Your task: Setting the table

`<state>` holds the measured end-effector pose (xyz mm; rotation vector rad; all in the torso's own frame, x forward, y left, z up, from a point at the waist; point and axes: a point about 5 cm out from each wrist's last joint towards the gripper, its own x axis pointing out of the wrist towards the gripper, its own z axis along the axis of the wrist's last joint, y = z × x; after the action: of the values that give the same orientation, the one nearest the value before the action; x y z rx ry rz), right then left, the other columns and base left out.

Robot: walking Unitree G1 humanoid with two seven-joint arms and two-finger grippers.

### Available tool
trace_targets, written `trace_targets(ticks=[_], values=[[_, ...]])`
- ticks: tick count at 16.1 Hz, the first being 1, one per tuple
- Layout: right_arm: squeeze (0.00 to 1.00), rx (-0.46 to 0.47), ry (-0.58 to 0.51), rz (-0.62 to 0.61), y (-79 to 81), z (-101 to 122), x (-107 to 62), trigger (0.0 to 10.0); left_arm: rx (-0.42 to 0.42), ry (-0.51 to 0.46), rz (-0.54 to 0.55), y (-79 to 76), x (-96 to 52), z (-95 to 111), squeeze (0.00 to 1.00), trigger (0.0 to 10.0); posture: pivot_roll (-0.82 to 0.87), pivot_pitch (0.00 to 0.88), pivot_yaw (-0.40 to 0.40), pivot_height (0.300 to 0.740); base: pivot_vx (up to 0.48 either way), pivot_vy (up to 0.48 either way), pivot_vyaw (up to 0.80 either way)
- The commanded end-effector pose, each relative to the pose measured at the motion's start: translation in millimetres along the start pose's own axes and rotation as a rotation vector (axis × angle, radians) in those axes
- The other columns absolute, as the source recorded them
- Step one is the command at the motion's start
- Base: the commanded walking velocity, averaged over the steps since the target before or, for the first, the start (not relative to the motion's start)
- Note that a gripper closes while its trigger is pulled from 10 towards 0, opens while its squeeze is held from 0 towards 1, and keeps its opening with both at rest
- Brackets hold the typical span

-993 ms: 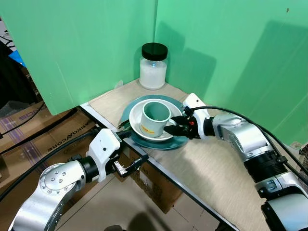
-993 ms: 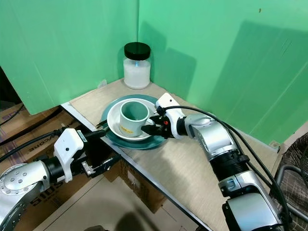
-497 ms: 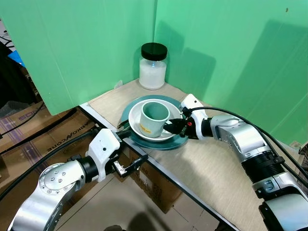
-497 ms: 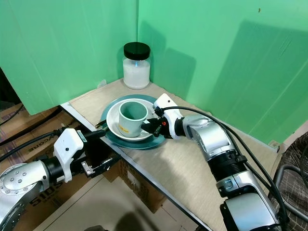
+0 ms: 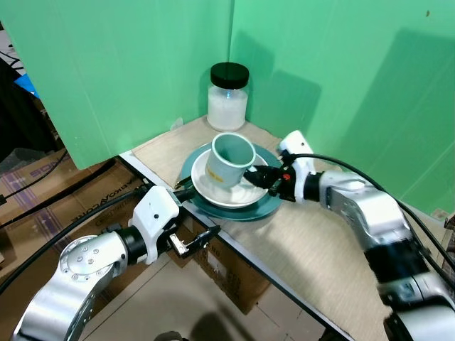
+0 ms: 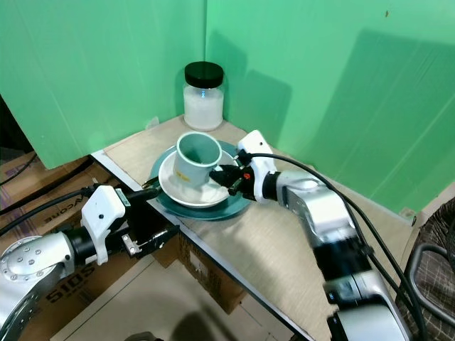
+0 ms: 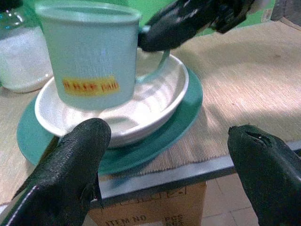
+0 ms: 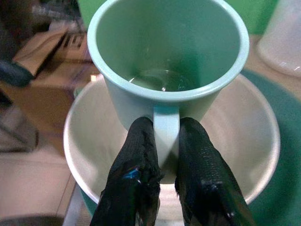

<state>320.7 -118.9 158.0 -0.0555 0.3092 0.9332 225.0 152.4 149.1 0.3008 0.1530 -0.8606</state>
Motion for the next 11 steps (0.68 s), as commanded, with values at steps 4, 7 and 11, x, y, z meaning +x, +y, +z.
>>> trace_targets(ticks=[4,7,11], values=[[0.0,-0.001,-0.235,-0.163,3.0,22.1,-40.3,0.0,0.007,-0.067,0.067,5.9,9.4,10.1,0.0,10.0,0.1,0.0,-0.045,0.74,0.0,0.0,0.0],[0.0,-0.002,-0.432,-0.416,22.7,18.1,-72.5,10.0,-0.012,-0.097,0.296,12.3,31.6,13.6,0.0,10.0,0.05,0.0,-0.033,0.74,0.0,0.0,0.0],[0.0,0.033,-0.46,-0.586,26.9,3.0,-89.8,10.0,-0.051,-0.162,0.414,16.3,41.1,25.4,0.0,10.0,0.02,0.0,-0.024,0.74,0.0,0.0,-0.31]])
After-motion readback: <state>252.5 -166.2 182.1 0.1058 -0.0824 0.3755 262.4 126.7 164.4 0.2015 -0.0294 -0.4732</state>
